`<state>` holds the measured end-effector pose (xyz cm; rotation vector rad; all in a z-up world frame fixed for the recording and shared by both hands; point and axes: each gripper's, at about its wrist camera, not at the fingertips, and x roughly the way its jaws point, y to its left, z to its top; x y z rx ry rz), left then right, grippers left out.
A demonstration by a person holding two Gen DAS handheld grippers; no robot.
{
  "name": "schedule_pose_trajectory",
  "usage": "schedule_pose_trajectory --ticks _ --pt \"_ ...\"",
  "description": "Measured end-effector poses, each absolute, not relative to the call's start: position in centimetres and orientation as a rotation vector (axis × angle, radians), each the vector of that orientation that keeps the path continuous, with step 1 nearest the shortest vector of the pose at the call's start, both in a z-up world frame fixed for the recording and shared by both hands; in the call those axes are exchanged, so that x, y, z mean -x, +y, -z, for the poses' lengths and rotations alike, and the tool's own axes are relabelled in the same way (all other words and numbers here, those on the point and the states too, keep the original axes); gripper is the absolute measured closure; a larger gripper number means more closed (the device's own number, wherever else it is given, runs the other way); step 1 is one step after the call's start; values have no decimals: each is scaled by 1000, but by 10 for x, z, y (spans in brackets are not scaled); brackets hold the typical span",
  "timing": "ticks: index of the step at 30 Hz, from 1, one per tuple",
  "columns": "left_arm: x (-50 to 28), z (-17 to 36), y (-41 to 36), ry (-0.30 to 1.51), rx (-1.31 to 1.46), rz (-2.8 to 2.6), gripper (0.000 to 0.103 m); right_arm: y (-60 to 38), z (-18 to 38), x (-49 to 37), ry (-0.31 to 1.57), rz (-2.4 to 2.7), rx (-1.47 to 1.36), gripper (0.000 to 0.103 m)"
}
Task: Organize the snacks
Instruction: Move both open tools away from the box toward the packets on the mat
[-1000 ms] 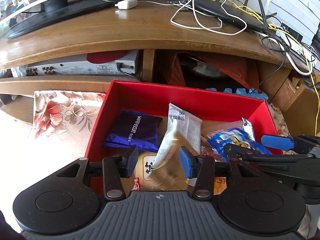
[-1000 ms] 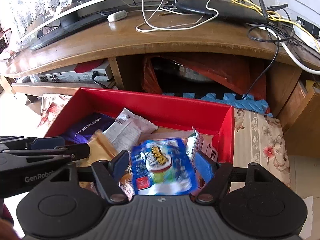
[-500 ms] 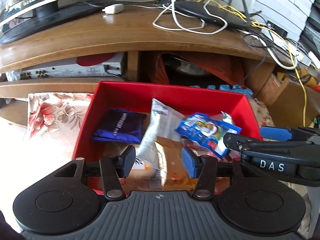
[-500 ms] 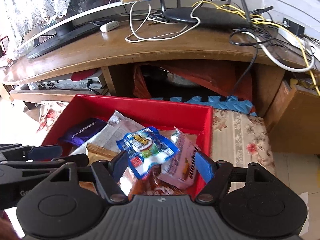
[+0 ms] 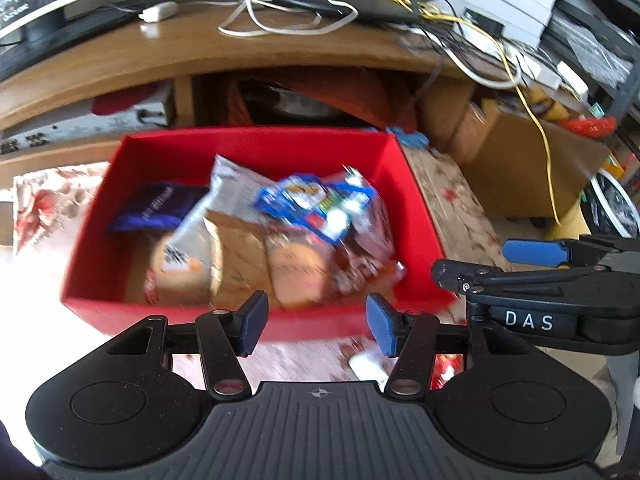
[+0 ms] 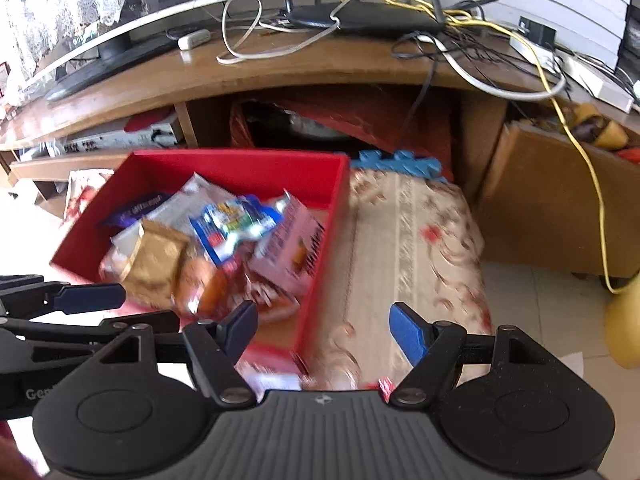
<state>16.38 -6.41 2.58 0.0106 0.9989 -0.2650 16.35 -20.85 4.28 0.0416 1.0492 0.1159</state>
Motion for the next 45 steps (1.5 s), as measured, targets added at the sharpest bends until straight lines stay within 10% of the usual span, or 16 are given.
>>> schedule_pose_trajectory --ticks 45 --pt "-144 39 -119 1182 84 233 30 -263 -21 -75 1269 -119 -69 32"
